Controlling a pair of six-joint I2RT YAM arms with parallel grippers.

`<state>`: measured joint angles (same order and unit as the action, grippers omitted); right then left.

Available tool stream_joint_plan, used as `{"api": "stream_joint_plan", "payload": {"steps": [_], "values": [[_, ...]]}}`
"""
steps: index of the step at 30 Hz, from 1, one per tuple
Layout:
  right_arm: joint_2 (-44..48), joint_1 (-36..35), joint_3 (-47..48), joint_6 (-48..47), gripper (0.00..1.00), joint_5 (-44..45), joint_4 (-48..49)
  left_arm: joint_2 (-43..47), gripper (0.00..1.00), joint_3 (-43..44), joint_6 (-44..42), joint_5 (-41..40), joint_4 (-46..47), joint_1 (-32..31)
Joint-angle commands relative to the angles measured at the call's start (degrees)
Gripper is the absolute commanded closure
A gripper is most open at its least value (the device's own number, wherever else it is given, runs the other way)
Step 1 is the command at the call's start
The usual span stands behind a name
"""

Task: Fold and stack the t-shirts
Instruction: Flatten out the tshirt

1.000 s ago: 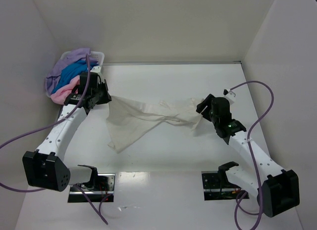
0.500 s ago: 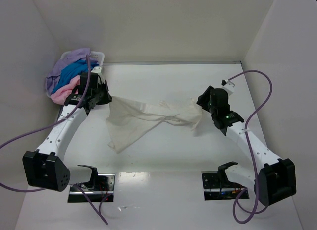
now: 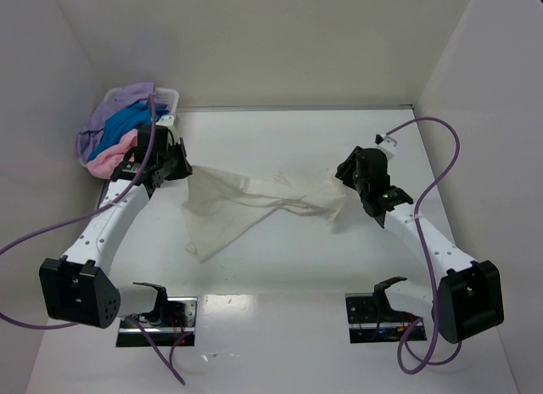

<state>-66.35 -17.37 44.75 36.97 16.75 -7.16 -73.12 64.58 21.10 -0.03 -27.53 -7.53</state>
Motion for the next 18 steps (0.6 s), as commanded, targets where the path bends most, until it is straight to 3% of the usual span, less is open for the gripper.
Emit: {"api": "stream_joint_plan", "payload": {"steps": [1, 13, 17, 18], "values": [[0.43, 0.4, 1.48, -0.41, 0.53, -0.49, 3.64, 0.96, 1.0, -0.24, -0.89, 0.91, 2.3, 0.32], [-2.21, 0.4, 1.39, -0.41, 0.56, -3.04, 4.17, 0.44, 1.0, -0.24, -0.89, 1.44, 2.3, 0.32], [-2.21, 0.4, 1.39, -0.41, 0.7, -2.43, 4.17, 0.44, 1.0, -0.24, -0.89, 1.44, 2.3, 0.32], [-2.82, 0.4, 1.39, -0.41, 0.84, -1.91, 4.17, 0.44, 1.0, -0.24, -0.89, 1.44, 2.3, 0.32]]}}
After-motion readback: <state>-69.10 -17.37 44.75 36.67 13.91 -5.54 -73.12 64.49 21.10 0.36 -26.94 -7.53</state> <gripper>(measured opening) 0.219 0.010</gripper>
